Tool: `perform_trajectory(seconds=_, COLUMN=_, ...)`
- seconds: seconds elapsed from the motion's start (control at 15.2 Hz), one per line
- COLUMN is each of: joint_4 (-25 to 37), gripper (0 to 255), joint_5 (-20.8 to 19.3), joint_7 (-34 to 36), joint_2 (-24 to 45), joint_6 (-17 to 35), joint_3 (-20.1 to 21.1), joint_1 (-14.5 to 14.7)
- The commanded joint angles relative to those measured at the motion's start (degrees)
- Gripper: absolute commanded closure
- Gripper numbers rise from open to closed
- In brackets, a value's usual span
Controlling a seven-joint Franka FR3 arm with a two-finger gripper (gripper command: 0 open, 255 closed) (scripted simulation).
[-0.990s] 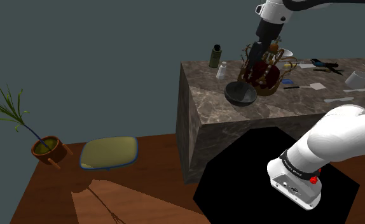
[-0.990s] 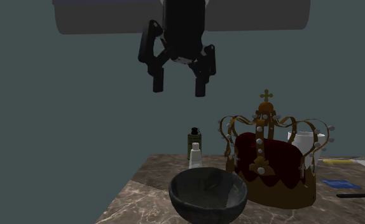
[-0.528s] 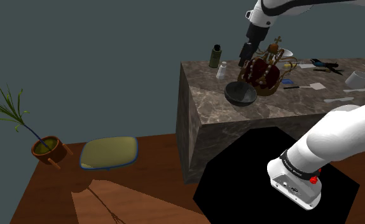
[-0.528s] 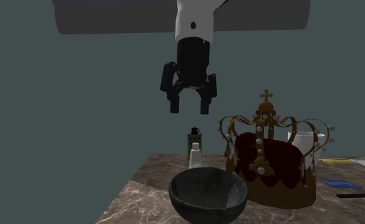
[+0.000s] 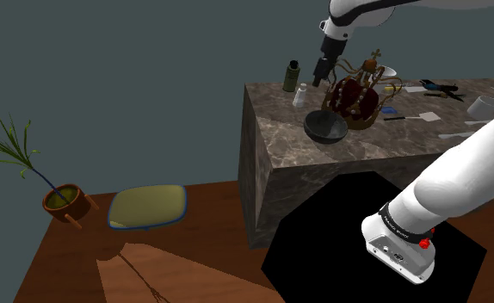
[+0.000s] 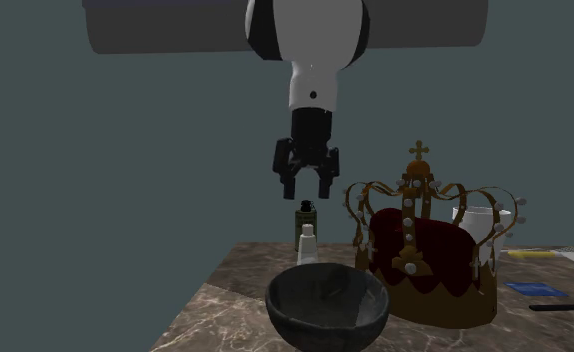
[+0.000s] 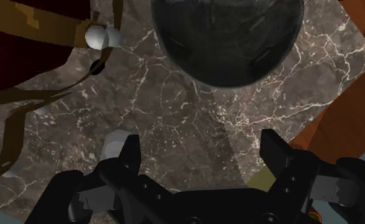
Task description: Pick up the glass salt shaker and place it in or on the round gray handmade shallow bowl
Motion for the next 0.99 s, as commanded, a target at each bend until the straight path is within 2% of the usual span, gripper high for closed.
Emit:
perform_trajectory(seconds=0.0, joint_4=3.7, gripper=0, joint_5=1.0, joint_7=-2.4, joint_2=4.7, joint_6=0.7, joint_3=-0.9, joint_1=-0.4)
perform_trajectory(seconds=0.59, joint_4=23.2, gripper=0, joint_5=6.3, joint_7=-11.0, joint_2=24.9, joint_6=-0.2, joint_3=-2.1, joint_1=-4.0)
perform_trajectory(seconds=0.92, joint_4=20.8, gripper=0, joint_5=6.8, joint_7=-11.3, joint_2=26.0, joint_6=3.3, joint_3=-1.8, joint_1=-3.9)
